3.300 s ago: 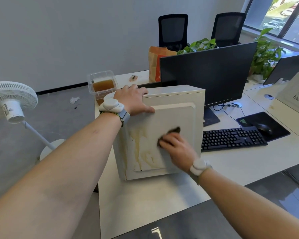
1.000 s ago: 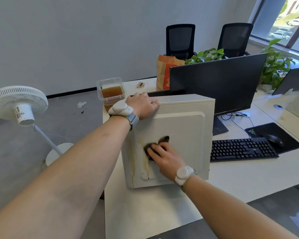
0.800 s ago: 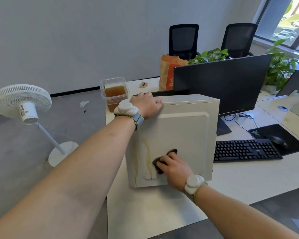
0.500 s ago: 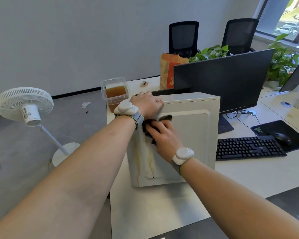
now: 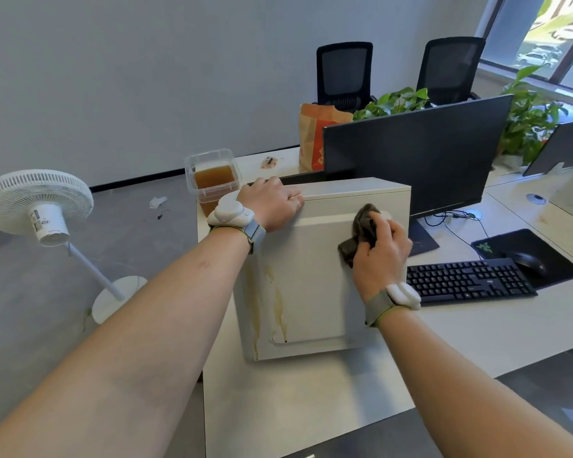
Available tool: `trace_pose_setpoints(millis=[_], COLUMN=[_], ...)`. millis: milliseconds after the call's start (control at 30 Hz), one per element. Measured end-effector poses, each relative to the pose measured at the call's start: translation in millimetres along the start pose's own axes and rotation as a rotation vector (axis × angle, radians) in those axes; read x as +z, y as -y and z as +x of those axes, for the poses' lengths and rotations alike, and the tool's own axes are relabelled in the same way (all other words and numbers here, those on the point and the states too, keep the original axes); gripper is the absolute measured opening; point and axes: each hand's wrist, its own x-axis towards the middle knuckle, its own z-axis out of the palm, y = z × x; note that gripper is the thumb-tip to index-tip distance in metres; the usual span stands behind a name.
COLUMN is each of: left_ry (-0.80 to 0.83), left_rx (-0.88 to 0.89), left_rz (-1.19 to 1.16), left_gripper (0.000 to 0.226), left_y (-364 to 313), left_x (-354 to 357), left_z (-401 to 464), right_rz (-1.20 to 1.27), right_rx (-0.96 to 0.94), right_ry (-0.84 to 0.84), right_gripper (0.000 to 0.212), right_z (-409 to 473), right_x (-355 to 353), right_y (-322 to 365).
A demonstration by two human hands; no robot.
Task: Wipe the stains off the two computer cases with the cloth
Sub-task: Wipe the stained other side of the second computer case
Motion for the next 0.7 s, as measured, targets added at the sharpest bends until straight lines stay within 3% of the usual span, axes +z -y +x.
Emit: trace_pose_setpoints(millis=[67, 200, 267, 433, 600, 700], left_ry=[-0.002, -0.002, 0.01, -0.004, -0.034, -0.039], left_rx=[-0.002, 0.012, -0.003, -0.014, -0.001, -0.004], left_rz=[0.007, 0.029, 0.026, 0.037, 0.06, 0.049], left_gripper=[0.046, 0.047, 0.057, 0.077, 0.074, 0.072], left_y=[-0.6, -0.4, -0.2, -1.4, -2.2, -2.9], left_x=[-1.1, -1.0, -0.8, -0.4, -0.3, -1.2], left_z=[-0.2, -1.2, -1.4, -4.5, -8.6, -8.4], right_rz=[-0.005, -0.101, -0.009, 0.059, -0.066, -0.082], right_rx=[0.053, -0.179, -0.111, -0.031, -0.189, -0.094], right_ry=[0.02, 0.252, 0.308, -0.018, 0.065, 0.062], right_gripper=[0.057, 0.06, 0.053, 0.049, 0.061, 0.054], right_z=[-17.3, -64.8, -57.8, 15.4, 25.8, 9.1], right_x=[5.7, 11.4, 1.1, -20.4, -27.1, -32.5], right_y=[-2.7, -35.0, -35.9, -9.0, -32.6, -65.2])
